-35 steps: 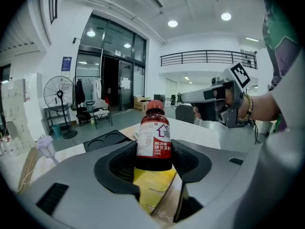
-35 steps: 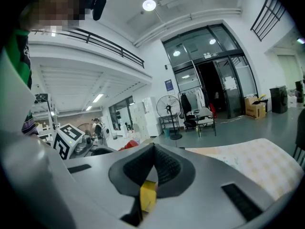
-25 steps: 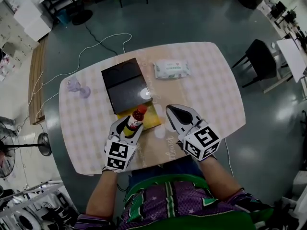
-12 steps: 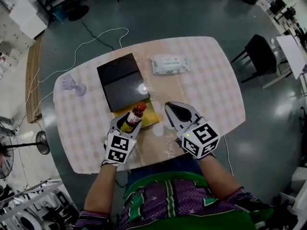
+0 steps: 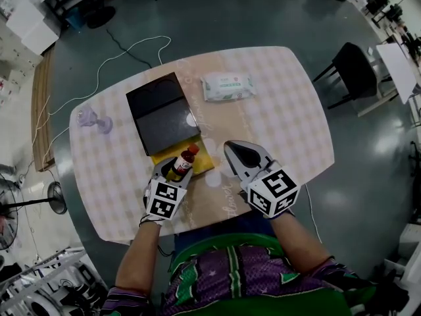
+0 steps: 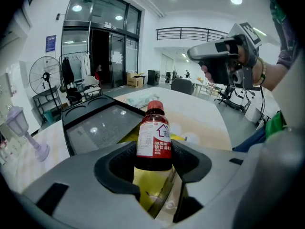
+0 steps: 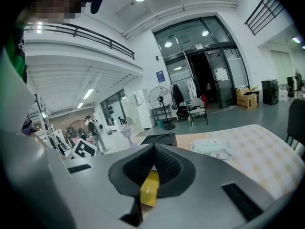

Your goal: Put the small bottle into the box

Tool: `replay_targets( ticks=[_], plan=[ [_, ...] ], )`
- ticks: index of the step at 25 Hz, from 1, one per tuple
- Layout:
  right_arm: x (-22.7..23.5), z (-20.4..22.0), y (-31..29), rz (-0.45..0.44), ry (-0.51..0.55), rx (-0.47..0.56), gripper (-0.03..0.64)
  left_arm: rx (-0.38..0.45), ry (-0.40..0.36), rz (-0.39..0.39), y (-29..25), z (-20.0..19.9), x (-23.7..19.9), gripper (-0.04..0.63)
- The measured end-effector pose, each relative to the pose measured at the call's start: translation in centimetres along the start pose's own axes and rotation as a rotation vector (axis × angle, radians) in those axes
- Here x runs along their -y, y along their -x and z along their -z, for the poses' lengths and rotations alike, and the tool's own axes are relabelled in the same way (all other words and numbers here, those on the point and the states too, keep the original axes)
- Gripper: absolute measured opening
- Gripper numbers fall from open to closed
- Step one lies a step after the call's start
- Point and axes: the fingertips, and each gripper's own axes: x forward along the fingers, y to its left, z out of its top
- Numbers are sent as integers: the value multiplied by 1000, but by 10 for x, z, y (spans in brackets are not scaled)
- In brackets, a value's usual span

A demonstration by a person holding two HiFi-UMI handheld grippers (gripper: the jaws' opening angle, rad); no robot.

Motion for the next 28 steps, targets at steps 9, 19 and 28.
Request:
replay_targets(
  ticks=[9, 19, 28],
  plan=[
    [11, 5, -12, -18, -18, -18, 7, -53, -19, 19, -29, 11, 0, 242],
    [21, 5, -16, -29, -26, -29, 6, -149, -26, 25, -48, 28, -2, 242],
    [32, 5, -18, -23, -28, -37, 7, -213, -76, 33, -63, 35, -2, 242]
  ],
)
